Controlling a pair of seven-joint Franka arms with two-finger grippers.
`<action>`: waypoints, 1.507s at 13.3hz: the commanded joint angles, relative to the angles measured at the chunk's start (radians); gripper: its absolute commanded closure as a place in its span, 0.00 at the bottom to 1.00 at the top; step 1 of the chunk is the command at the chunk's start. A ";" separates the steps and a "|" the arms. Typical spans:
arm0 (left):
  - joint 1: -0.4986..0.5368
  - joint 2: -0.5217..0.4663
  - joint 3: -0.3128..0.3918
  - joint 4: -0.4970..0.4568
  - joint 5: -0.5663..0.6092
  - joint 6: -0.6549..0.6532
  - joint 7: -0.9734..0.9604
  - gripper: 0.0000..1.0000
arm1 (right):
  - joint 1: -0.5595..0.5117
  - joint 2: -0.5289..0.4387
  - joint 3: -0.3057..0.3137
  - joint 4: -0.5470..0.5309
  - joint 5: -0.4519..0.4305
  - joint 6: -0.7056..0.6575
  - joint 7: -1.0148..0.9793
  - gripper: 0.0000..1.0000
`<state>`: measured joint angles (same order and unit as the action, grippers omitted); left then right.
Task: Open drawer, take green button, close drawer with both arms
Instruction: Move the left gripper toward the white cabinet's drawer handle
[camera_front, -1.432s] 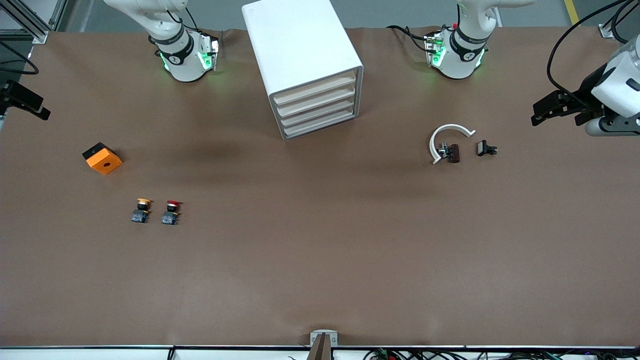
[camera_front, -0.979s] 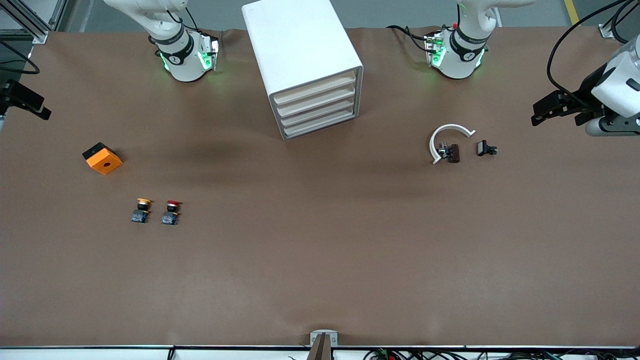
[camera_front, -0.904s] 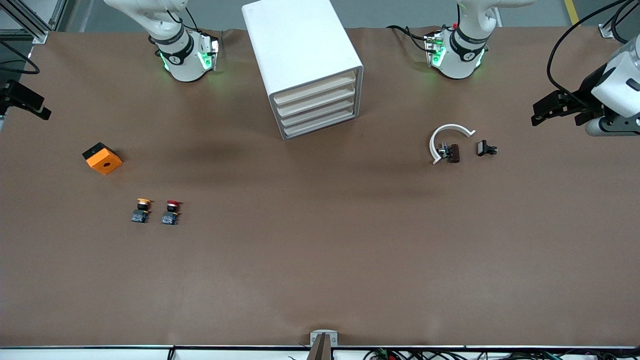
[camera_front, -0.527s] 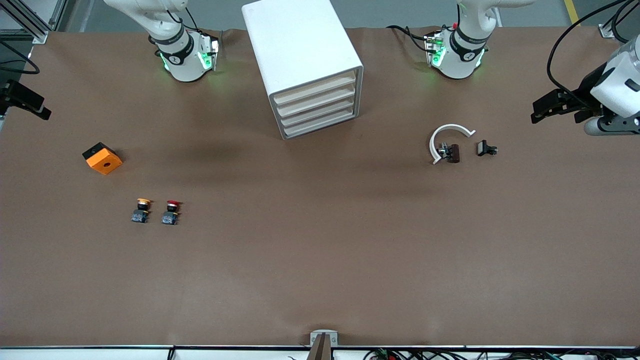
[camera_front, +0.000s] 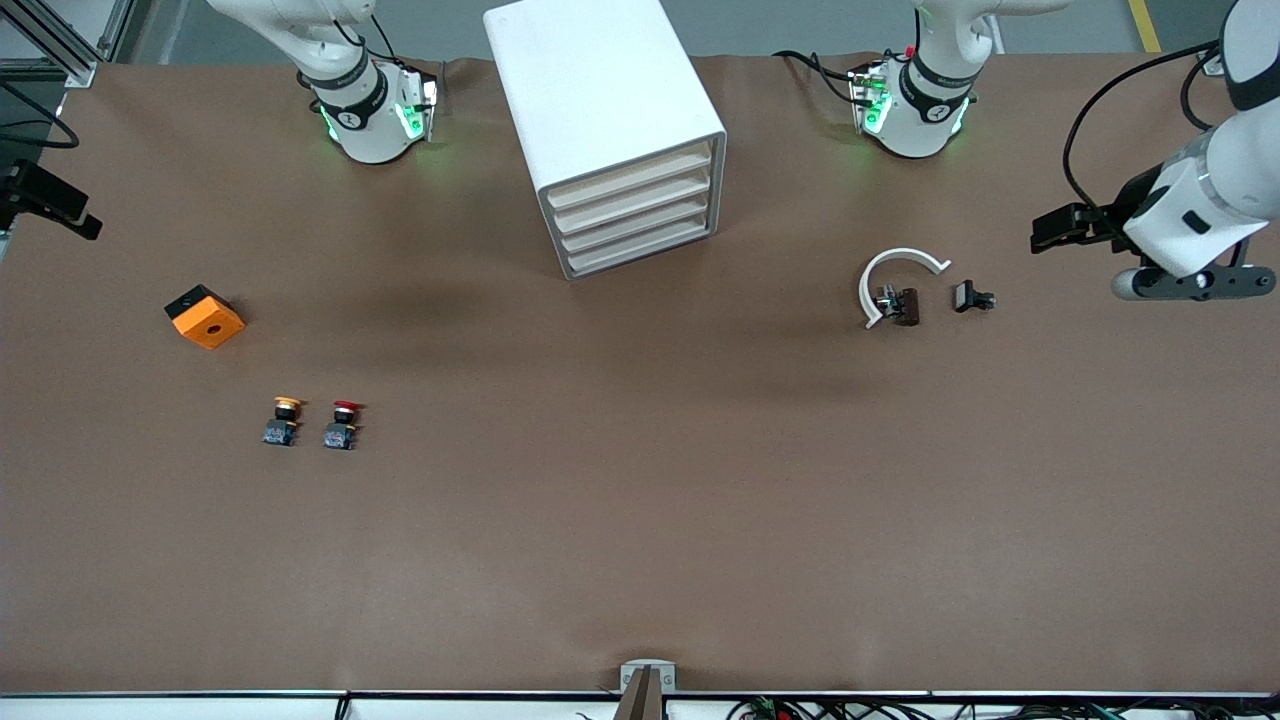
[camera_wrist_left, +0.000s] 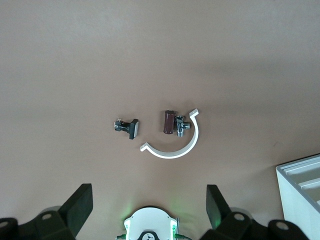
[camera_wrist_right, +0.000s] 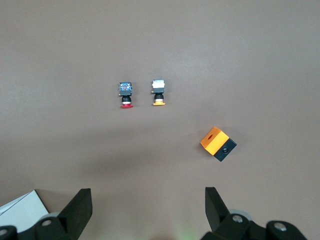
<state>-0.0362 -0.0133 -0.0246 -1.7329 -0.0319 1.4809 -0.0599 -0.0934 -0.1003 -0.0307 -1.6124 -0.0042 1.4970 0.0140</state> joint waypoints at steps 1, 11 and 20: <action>-0.001 -0.014 -0.005 -0.049 -0.026 0.050 0.002 0.00 | 0.004 -0.024 0.000 -0.015 -0.003 0.002 0.006 0.00; -0.008 0.191 -0.144 -0.100 -0.060 0.257 -0.102 0.00 | 0.004 -0.019 0.002 0.006 -0.003 0.000 0.020 0.00; -0.146 0.491 -0.179 0.021 -0.043 0.435 -0.629 0.00 | 0.007 0.013 0.002 0.031 -0.002 0.005 0.009 0.00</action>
<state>-0.1667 0.4081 -0.1988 -1.8067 -0.0808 1.9266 -0.5487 -0.0931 -0.1017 -0.0281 -1.5994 -0.0042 1.5033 0.0143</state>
